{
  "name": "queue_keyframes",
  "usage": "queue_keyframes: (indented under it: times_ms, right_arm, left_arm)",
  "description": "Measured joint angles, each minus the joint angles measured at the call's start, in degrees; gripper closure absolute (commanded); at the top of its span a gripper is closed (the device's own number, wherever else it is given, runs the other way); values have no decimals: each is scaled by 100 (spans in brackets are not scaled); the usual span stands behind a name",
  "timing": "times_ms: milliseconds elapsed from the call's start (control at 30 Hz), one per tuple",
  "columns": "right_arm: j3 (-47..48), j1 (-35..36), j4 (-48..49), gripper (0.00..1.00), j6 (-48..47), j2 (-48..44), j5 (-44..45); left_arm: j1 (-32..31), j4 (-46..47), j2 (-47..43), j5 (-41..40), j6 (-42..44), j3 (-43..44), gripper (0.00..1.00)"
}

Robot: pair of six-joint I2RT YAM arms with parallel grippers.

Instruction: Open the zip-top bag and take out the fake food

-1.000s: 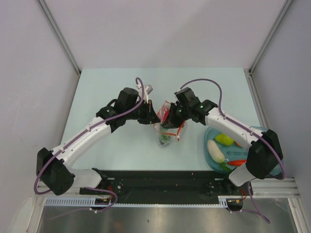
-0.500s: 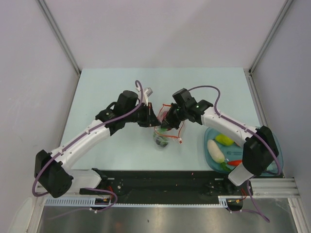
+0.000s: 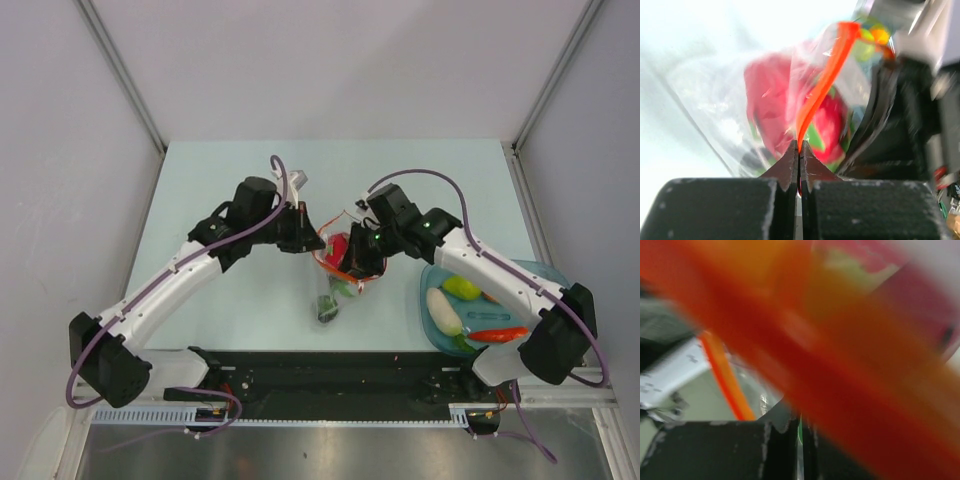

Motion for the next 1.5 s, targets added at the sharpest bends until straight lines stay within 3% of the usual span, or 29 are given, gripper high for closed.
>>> queue_keyframes:
  times_ms: [267, 533, 833, 1067, 1500]
  right_arm:
    - [643, 662, -1156, 100, -1047, 334, 669]
    - [949, 538, -1263, 100, -1172, 210, 1034]
    - [-234, -693, 111, 100, 129, -577, 236]
    - [-487, -382, 1274, 100, 1147, -310, -330]
    - [-476, -96, 1611, 100, 2109, -243, -57]
  left_arm:
    - [15, -9, 2, 72, -44, 125, 100]
    - [35, 0, -138, 59, -48, -118, 100]
    - [35, 260, -570, 203, -387, -839, 100]
    - [35, 431, -588, 291, -566, -951, 100]
    - [-13, 378, -501, 330, -584, -870, 100]
